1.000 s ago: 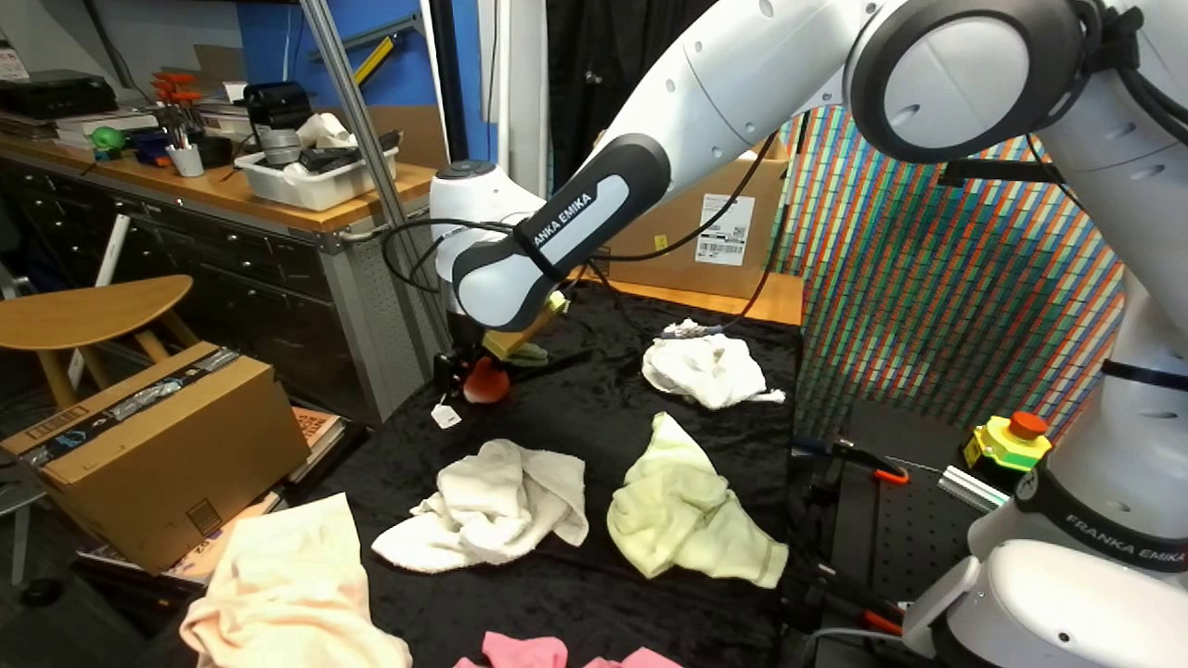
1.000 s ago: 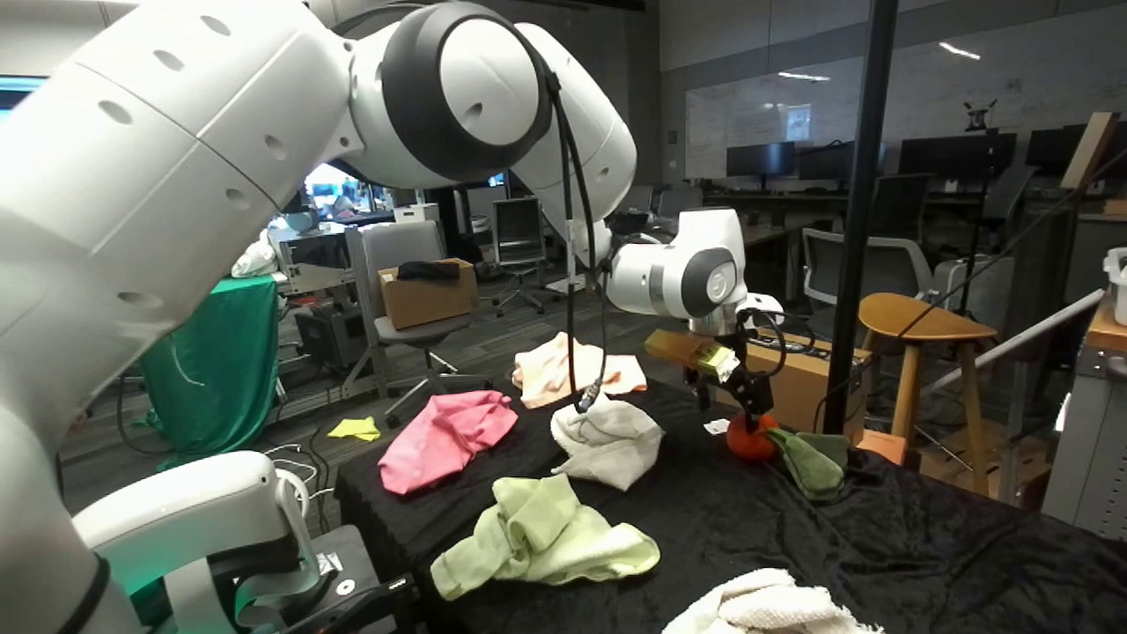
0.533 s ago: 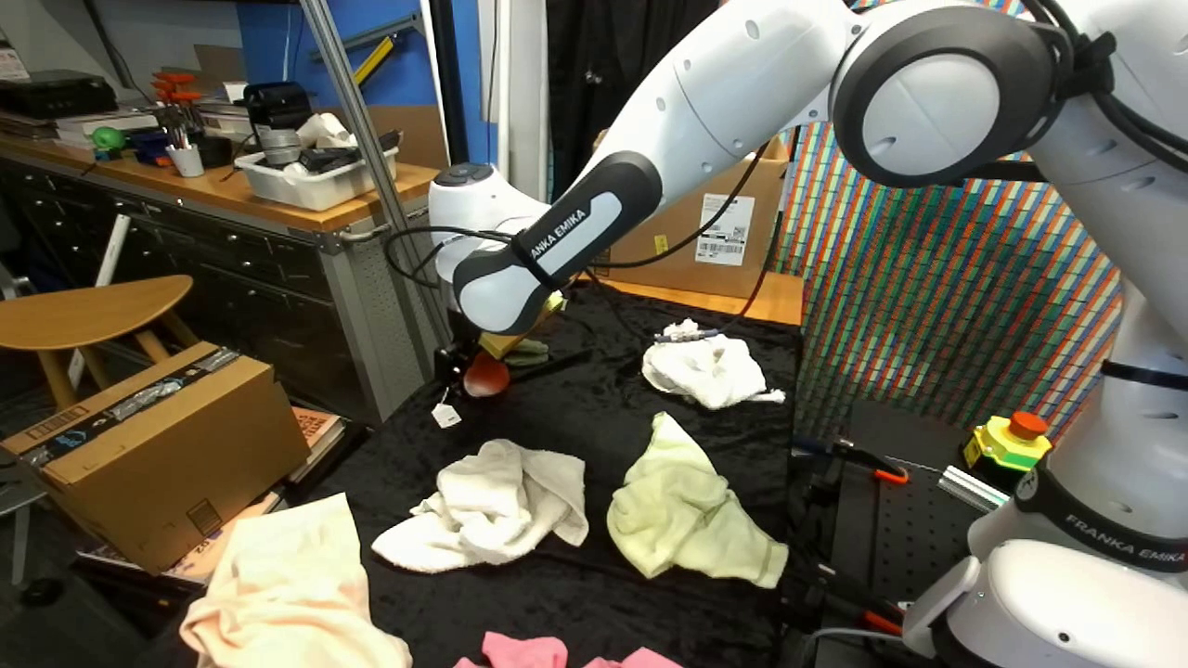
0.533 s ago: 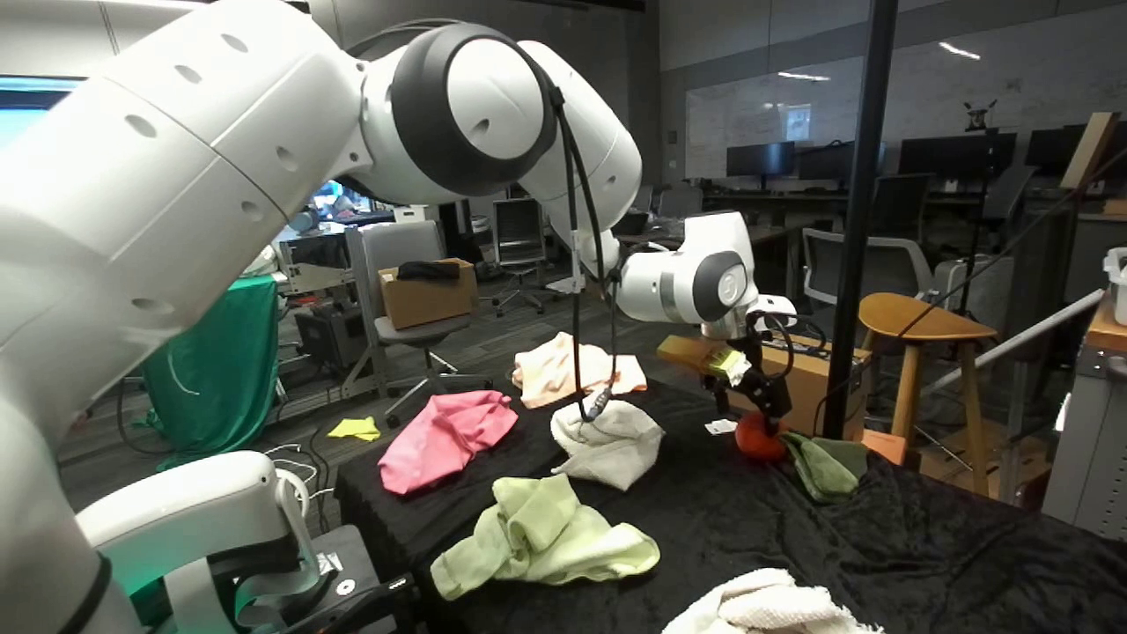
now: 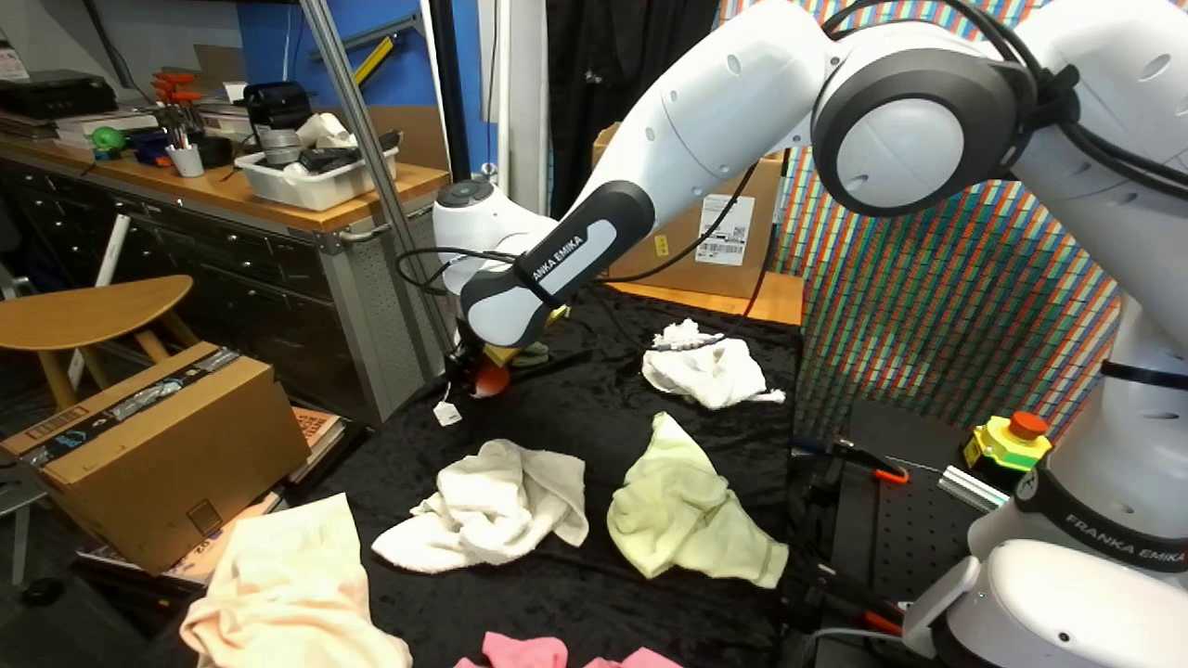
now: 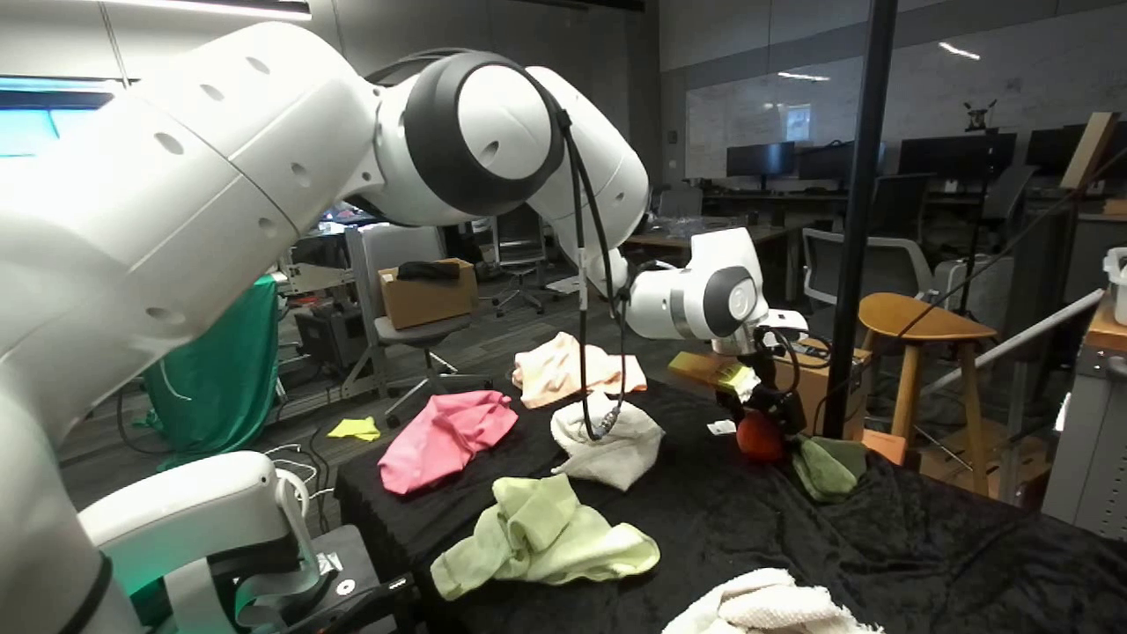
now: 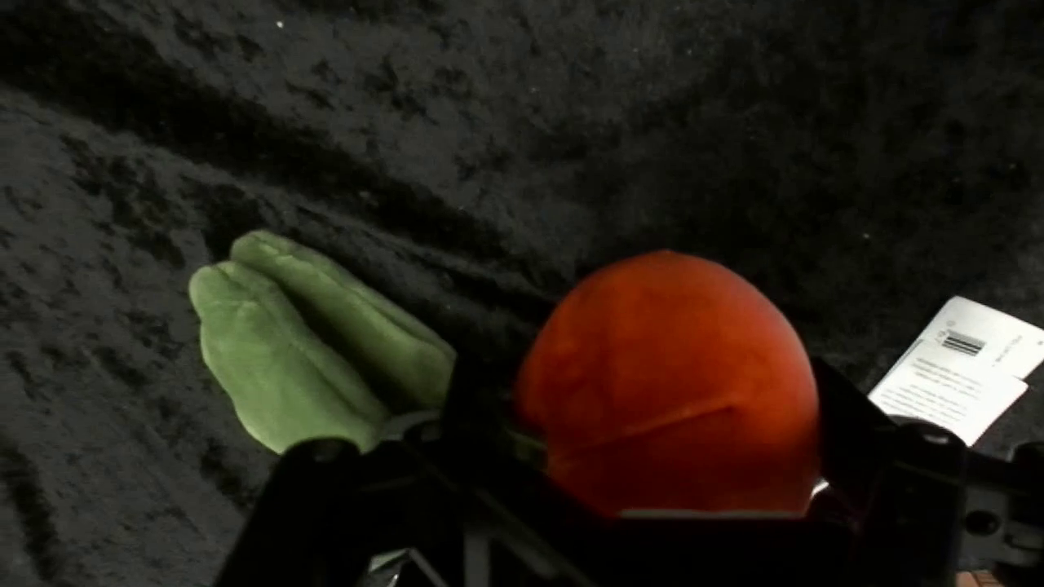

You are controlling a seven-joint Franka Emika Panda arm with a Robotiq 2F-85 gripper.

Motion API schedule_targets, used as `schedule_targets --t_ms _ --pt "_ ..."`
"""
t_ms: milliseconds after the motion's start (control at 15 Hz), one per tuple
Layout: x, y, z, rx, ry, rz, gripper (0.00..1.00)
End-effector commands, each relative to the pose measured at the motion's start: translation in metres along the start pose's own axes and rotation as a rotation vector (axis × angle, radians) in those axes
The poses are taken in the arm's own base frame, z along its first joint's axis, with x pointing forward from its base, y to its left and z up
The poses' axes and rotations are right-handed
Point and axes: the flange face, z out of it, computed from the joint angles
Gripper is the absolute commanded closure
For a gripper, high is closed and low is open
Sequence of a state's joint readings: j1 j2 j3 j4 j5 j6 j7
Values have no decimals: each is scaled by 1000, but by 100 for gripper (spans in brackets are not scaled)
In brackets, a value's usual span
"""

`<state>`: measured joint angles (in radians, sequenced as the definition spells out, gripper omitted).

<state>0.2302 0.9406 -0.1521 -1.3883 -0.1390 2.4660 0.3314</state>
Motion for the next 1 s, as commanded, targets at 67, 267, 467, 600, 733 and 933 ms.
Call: schedule_targets --t_ms 67,267,467,600,733,933 --pt "10 5 -2 -17 32 29 48" --pt "11 6 -8 -14 34 33 69" --pt "10 7 -13 -15 29 30 89" --pt "9 8 -18 -10 11 24 92" --pt "5 13 -24 -8 -19 14 91" --pt "-3 28 -44 -9 -41 -9 89"
